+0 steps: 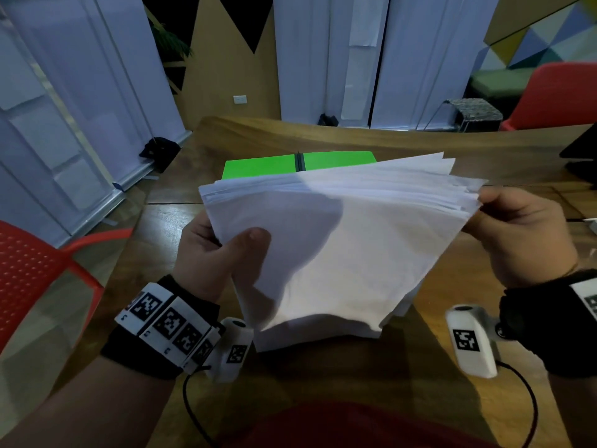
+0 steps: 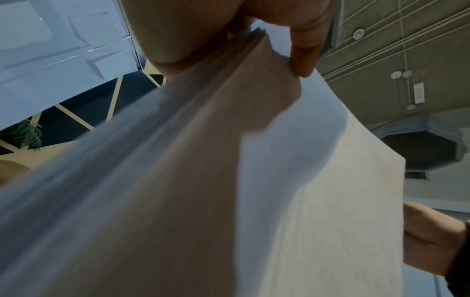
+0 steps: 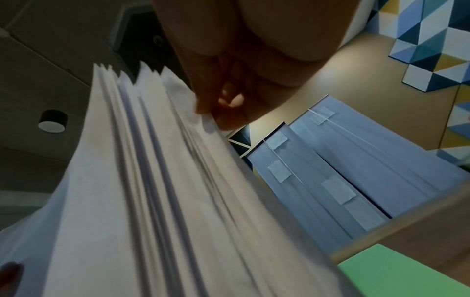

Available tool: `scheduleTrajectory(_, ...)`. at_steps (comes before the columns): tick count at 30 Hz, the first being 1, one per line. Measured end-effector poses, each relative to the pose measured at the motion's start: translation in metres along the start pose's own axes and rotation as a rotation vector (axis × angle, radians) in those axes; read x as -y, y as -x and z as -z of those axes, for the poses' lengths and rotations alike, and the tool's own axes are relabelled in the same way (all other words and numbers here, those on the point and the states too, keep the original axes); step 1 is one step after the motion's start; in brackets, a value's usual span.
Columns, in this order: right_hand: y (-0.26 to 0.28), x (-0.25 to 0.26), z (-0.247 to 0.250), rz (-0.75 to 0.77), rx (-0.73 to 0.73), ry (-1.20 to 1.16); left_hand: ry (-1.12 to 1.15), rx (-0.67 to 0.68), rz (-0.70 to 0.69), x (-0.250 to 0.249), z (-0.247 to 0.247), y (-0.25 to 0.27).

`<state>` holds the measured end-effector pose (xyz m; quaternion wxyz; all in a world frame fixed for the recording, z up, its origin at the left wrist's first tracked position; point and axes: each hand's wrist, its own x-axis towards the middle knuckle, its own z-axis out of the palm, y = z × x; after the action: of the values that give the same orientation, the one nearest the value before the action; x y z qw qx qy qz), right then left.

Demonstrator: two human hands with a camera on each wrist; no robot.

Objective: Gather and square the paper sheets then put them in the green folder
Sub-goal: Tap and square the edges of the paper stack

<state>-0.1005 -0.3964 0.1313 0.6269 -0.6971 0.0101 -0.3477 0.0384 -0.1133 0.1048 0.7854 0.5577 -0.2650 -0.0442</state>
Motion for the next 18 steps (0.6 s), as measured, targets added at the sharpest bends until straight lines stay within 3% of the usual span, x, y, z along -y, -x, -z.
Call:
scheduleTrajectory(6,-0.006,0.002,-0.016,-0.098,0.033,-0.093,-0.006,0.071,0.002,-0.007,-0.005,0.005)
scheduleTrajectory(9,-0.008,0.002,-0.022,-0.138,-0.041,-0.099,-0.035,-0.017,0.03,-0.004,-0.006,0.004)
scheduleTrajectory(13,-0.006,0.001,-0.024,-0.162,-0.023,-0.087,-0.129,-0.134,0.06,0.001,-0.007,0.003)
scheduleTrajectory(16,-0.004,-0.001,-0.012,-0.2,0.04,-0.097,-0.15,-0.205,0.076,0.005,-0.007,0.001)
scheduleTrajectory(18,-0.001,-0.002,0.002,-0.247,0.171,-0.169,-0.133,-0.199,0.082,0.005,-0.008,0.0)
